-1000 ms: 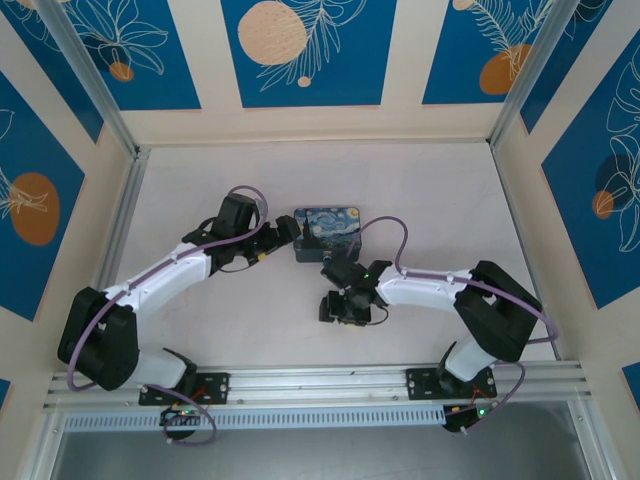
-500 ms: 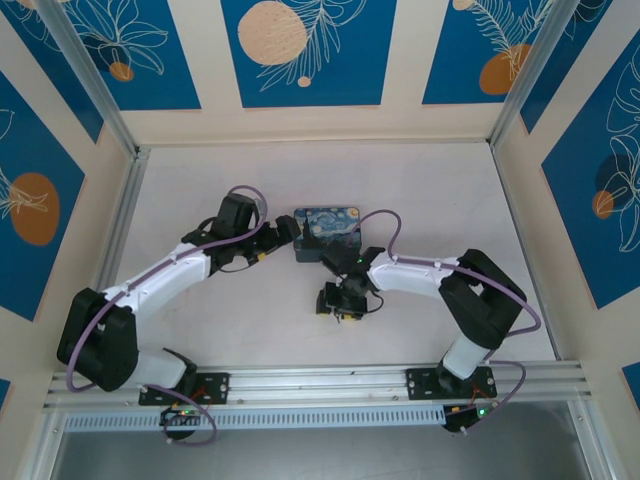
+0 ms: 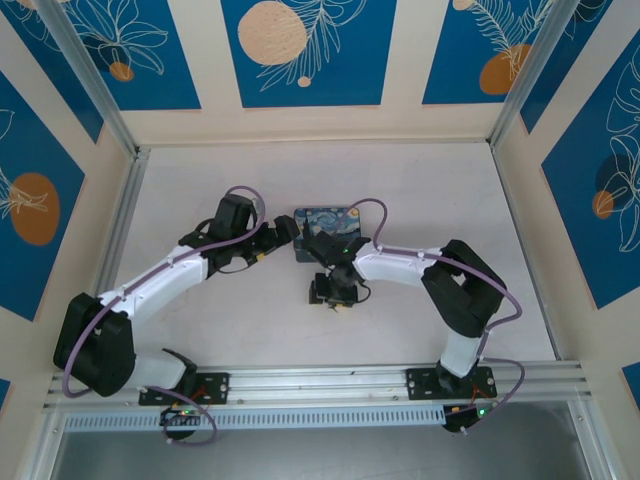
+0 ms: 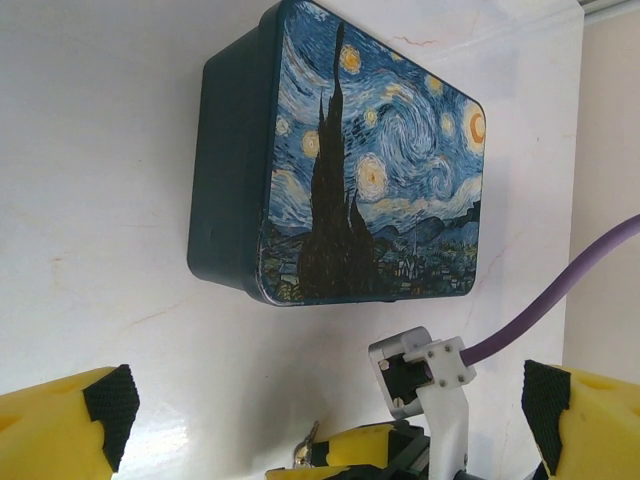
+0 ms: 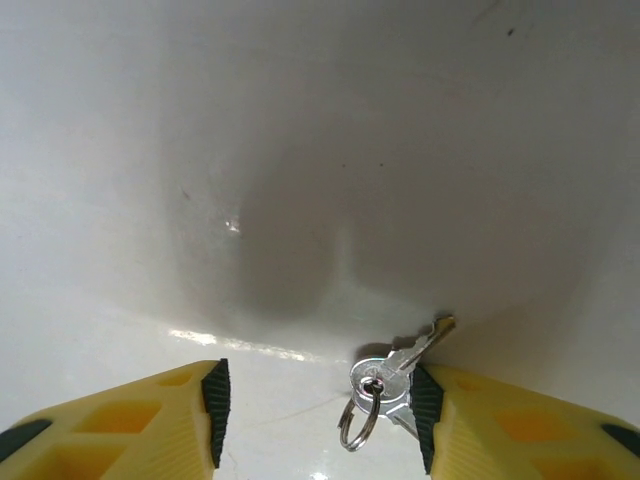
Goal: Unlock the padlock with the key
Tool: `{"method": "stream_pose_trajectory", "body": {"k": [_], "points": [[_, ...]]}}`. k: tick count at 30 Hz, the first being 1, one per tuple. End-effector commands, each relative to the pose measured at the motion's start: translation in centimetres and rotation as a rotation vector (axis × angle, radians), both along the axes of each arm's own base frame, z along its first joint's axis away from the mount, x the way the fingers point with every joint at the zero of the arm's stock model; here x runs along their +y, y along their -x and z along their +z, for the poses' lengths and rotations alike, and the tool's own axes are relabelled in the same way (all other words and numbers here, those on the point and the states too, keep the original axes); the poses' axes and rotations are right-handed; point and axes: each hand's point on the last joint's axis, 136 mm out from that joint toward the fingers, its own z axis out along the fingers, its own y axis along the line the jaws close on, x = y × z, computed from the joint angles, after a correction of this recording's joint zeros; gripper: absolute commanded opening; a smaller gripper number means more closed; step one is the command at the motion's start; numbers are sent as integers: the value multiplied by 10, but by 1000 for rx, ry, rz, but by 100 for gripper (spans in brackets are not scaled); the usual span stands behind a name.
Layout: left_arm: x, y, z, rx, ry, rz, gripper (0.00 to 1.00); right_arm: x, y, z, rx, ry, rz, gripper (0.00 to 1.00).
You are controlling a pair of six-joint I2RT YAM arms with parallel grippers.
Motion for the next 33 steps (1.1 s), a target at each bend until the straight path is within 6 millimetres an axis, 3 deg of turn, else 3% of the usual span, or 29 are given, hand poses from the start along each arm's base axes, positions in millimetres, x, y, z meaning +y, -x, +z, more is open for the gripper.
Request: {"method": "stream_pose_trajectory", "body": {"k": [1,9,19,23,33], "points": [[-1,3,5,-24,10,-25,100,-16,2,-14,-18,155,10,52],[2,4,6,-26,9,-19,100,-20,15,-35,-11,305,34,39],[2,3,7,-25,9,-16,100,-16,28,-40,-4,276,71,1],[2,3,6,-22,5,-15,100,-14,30,-34,-28,210,85,0],[3,7,0,-13,8,-16,100,-8,28,7,-153,-55,142,0]]}}
